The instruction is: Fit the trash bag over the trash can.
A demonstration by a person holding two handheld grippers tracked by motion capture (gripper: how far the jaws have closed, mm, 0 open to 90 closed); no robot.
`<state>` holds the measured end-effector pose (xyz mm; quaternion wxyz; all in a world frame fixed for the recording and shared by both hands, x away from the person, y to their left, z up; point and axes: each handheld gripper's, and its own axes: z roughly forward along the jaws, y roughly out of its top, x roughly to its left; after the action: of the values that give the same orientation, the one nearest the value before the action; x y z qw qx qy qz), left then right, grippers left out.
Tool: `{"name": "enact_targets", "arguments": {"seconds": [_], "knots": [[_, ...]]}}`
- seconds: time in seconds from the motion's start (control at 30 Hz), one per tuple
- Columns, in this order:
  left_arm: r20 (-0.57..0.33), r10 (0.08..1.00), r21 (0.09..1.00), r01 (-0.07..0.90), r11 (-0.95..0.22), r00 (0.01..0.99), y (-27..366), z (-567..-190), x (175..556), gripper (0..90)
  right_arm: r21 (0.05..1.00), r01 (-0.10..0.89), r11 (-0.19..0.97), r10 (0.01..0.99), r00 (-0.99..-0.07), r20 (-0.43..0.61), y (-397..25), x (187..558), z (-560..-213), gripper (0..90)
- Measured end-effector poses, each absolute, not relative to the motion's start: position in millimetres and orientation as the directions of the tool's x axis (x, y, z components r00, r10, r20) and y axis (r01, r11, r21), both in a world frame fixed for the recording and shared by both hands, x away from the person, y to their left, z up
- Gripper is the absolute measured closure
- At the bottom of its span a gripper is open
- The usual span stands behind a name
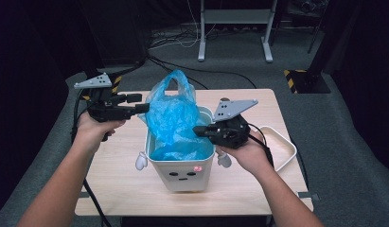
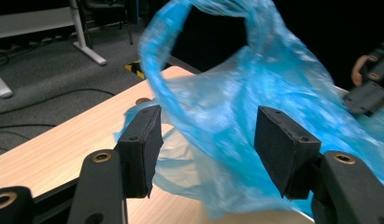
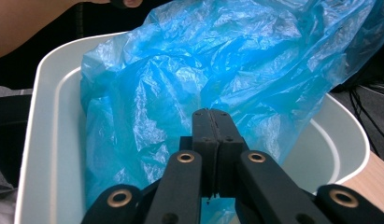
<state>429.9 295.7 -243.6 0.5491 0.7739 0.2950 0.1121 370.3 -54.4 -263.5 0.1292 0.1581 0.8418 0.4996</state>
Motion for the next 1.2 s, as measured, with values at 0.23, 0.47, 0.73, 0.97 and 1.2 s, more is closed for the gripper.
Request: {"name": "enact_targets", "arguments": {"seconds": [0.23, 0.47, 0.73, 0.97, 1.2], "knots": [[-0.200, 0.567, 0.908, 0.368, -0.198, 0.799, 289.5, -245.5, 440.7, 38.2, 0.888, 0.129, 0.440, 0.396, -0.916, -0.063, -55.7, 367.7, -264.1, 89.2], [-0.210, 0.566, 0.901, 0.382, -0.204, 0.797, 282.2, -247.2, 446.6, 45.0, 0.889, 0.124, 0.441, 0.393, -0.917, -0.067, -54.6, 367.0, -265.3, 89.1], [-0.171, 0.539, 0.919, 0.331, -0.216, 0.825, 280.6, -239.8, 436.4, 81.4, 0.891, 0.124, 0.437, 0.401, -0.914, -0.070, -56.6, 367.4, -266.1, 88.6], [-0.146, 0.490, 0.934, 0.283, -0.219, 0.860, 280.5, -232.2, 416.7, 89.4, 0.894, 0.138, 0.427, 0.415, -0.908, -0.058, -63.0, 366.9, -268.1, 87.7], [-0.105, 0.515, 0.929, 0.269, -0.255, 0.851, 276.3, -230.0, 415.2, 79.2, 0.896, 0.137, 0.423, 0.418, -0.906, -0.059, -66.7, 363.8, -267.9, 88.3]]}}
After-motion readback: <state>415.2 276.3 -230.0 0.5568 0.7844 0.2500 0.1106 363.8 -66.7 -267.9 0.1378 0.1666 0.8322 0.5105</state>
